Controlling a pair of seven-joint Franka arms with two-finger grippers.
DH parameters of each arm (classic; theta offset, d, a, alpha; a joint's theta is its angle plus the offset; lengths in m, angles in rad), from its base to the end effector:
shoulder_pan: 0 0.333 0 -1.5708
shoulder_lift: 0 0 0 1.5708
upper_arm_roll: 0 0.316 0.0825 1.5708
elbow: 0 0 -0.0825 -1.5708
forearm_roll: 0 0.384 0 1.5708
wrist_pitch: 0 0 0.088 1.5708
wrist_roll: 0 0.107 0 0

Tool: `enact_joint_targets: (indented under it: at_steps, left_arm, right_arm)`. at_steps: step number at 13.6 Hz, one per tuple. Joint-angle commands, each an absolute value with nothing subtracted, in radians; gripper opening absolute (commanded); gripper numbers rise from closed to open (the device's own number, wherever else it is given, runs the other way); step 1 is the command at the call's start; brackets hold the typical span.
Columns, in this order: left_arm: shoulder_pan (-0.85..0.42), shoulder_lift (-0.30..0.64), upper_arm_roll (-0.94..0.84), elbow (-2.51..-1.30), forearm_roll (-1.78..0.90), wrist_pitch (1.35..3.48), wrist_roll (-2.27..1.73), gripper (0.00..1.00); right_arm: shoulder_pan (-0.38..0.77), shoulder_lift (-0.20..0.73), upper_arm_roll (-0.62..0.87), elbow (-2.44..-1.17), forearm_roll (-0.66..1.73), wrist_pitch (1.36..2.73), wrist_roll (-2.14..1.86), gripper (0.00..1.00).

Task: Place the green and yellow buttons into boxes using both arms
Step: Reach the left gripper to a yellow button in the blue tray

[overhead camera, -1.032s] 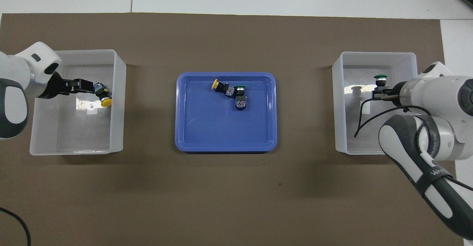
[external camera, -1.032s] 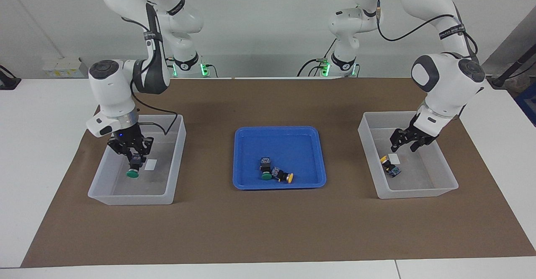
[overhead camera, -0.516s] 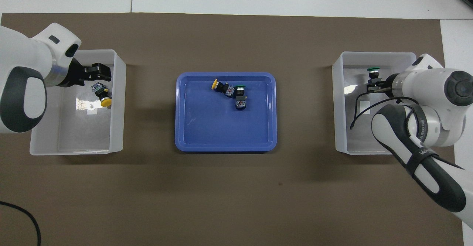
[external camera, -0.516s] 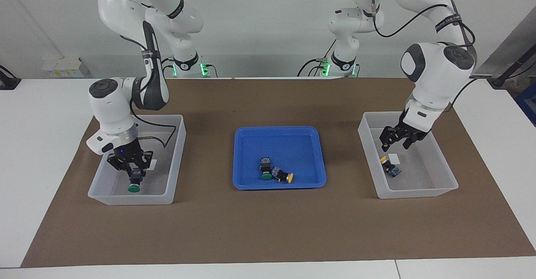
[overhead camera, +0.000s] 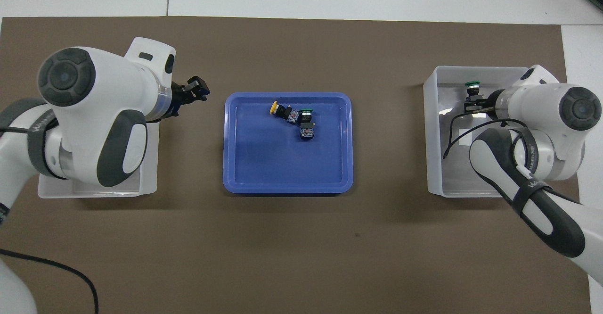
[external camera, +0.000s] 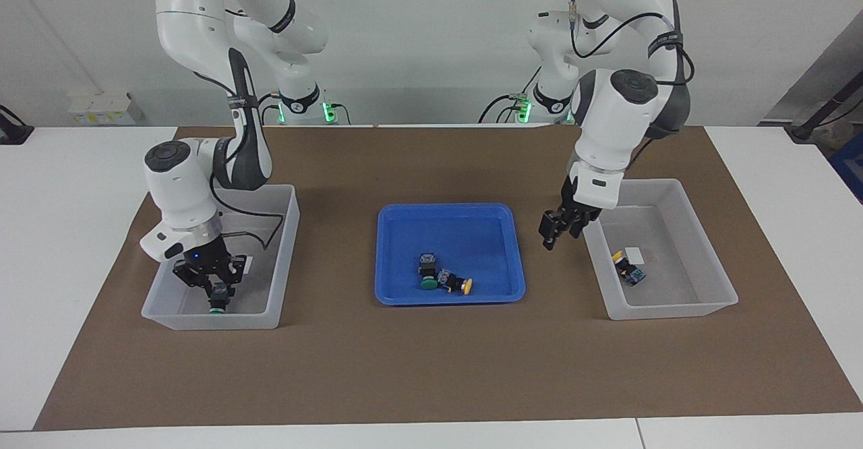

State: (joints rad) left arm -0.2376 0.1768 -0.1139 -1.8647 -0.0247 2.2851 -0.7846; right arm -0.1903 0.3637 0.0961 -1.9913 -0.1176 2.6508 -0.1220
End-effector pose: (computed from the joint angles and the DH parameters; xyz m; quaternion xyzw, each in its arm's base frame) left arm 0.5901 -0.2134 0.4470 0.9672 0.2220 0.0920 0.0825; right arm 0.6321 -0.0597 0.3104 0.9872 0.0553 0.1457 0.0346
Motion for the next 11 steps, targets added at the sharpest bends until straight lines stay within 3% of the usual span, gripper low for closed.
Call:
enact_joint_targets:
  at_steps: [1,3,5,8,11]
  left_arm:
    - [-0.302,0.195,-0.098,-1.916,-0.008,2.422,-0.917,0.76]
    - [-0.345,0.254,-0.098,-1.916,-0.008,2.518,-0.983,0.75]
    - [-0.368,0.296,-0.098,-1.914,-0.008,2.574,-1.008,0.73]
    - [-0.406,0.391,-0.097,-1.908,-0.008,2.737,-1.063,0.72]
    - [-0.408,0.417,-0.098,-1.907,-0.008,2.783,-1.066,0.69]
  right_arm:
    - [-0.204,0.374,0.106,-1.980,-0.101,2.672,-0.156,0.82]
    - [-0.199,0.351,0.106,-1.979,-0.098,2.660,-0.150,0.88]
    - [-0.186,0.292,0.107,-1.980,-0.095,2.620,-0.141,1.00]
    - [-0.138,0.175,0.113,-1.980,-0.094,2.486,-0.079,1.00]
    - [-0.083,0.083,0.113,-1.980,-0.094,2.378,-0.002,1.00]
